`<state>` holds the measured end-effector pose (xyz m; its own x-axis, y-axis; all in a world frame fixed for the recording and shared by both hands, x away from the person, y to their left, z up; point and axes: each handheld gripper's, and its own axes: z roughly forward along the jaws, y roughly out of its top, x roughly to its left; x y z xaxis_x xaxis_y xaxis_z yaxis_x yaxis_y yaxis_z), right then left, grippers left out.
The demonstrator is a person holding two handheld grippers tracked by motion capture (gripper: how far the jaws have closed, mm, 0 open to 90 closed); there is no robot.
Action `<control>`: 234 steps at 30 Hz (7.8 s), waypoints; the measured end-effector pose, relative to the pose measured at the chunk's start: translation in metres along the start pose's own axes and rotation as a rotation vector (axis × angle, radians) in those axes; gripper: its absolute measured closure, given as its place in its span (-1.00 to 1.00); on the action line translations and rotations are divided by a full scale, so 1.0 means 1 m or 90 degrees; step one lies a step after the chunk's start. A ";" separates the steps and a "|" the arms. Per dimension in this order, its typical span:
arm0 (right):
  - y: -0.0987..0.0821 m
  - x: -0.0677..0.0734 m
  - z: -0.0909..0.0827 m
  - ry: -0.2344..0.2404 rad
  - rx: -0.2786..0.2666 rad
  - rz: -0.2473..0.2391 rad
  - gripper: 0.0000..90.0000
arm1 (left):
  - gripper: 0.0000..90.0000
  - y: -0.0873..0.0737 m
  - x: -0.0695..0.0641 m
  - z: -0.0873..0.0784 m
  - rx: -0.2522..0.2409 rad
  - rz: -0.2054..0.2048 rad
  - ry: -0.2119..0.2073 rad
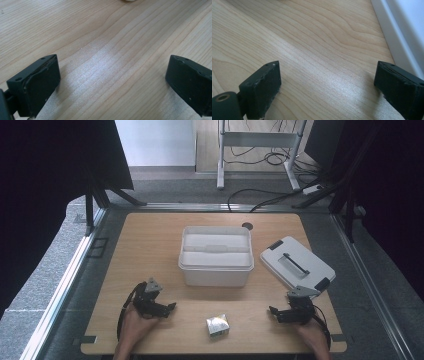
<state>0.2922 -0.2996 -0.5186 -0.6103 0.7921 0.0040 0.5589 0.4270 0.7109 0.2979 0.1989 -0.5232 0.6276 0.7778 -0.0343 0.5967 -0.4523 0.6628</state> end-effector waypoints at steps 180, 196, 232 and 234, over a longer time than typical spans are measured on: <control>0.073 0.036 -0.012 0.124 -0.057 -0.088 -0.72 | -1.00 0.064 -0.006 -0.033 -0.004 0.120 -0.111; 0.016 0.024 -0.011 0.070 0.008 -0.068 -0.87 | -1.00 0.093 0.038 -0.061 0.010 0.144 -0.069; -0.003 0.017 -0.003 0.055 0.003 -0.053 -0.87 | -0.37 0.233 -0.012 -0.045 0.088 0.415 -0.157; -0.003 0.017 -0.003 0.055 0.004 -0.054 -0.87 | -0.31 0.239 -0.020 -0.037 0.094 0.424 -0.172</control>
<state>0.2781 -0.2888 -0.5183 -0.7013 0.7129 0.0047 0.5063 0.4934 0.7073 0.4092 0.0920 -0.3363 0.9707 0.1912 0.1458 0.0944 -0.8606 0.5004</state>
